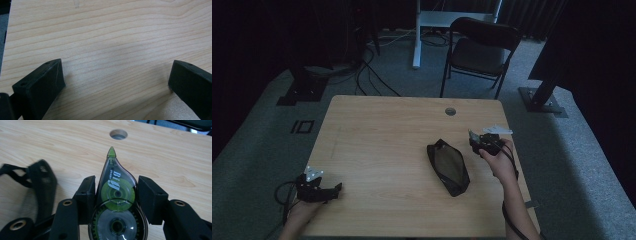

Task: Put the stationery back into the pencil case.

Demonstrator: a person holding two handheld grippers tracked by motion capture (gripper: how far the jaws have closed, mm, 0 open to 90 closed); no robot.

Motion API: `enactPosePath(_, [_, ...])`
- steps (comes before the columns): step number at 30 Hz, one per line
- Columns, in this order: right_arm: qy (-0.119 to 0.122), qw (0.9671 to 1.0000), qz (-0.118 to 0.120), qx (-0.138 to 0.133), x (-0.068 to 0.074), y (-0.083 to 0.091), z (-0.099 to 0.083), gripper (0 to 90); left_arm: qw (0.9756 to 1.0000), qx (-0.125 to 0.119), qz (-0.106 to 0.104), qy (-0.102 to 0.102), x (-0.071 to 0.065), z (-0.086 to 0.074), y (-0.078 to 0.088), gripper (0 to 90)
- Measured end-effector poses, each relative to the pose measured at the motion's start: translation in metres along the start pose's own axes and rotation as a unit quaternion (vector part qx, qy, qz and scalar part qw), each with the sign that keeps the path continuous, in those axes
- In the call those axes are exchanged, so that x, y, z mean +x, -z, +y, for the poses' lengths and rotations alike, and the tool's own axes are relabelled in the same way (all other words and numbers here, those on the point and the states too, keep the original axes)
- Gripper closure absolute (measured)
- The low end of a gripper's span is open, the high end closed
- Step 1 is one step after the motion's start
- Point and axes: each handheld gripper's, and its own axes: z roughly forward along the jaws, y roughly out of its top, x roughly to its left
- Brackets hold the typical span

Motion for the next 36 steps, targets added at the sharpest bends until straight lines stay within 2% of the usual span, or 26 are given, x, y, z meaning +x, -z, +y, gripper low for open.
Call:
enactPosePath(13, [0.019, 0.9995, 0.014, -0.019, 0.026, 0.027, 0.013, 49.5, 1.0000, 0.000, 0.000, 0.000, 0.000, 0.000, 0.000, 0.4])
enactPosePath(16, [0.016, 0.9993, 0.021, -0.025, 0.030, 0.031, 0.015, 49.5, 1.0000, 0.000, 0.000, 0.000, 0.000, 0.000, 0.000, 0.4])
enactPosePath(19, [0.018, 0.9987, 0.039, -0.027, 0.043, 0.037, 0.017, 49.5, 1.0000, 0.000, 0.000, 0.000, 0.000, 0.000, 0.000, 0.4])
enactPosePath(24, [0.023, 0.9985, 0.042, -0.028, 0.058, 0.044, 0.020, 49.6, 1.0000, -0.001, 0.000, 0.001, 0.000, 0.000, 0.000, 0.4])
enactPosePath(29, [0.032, 0.9980, 0.048, -0.025, 0.071, 0.046, 0.021, 49.6, 1.0000, -0.001, 0.000, 0.001, 0.000, 0.000, 0.000, 0.4])
enactPosePath(34, [0.035, 0.9982, 0.044, -0.020, 0.079, 0.044, 0.019, 49.6, 1.0000, -0.001, 0.000, 0.001, 0.000, 0.000, 0.000, 0.4])
enactPosePath(36, [0.029, 0.9980, 0.055, -0.015, 0.083, 0.042, 0.018, 49.6, 1.0000, -0.001, 0.000, 0.001, 0.000, 0.000, 0.000, 0.4])
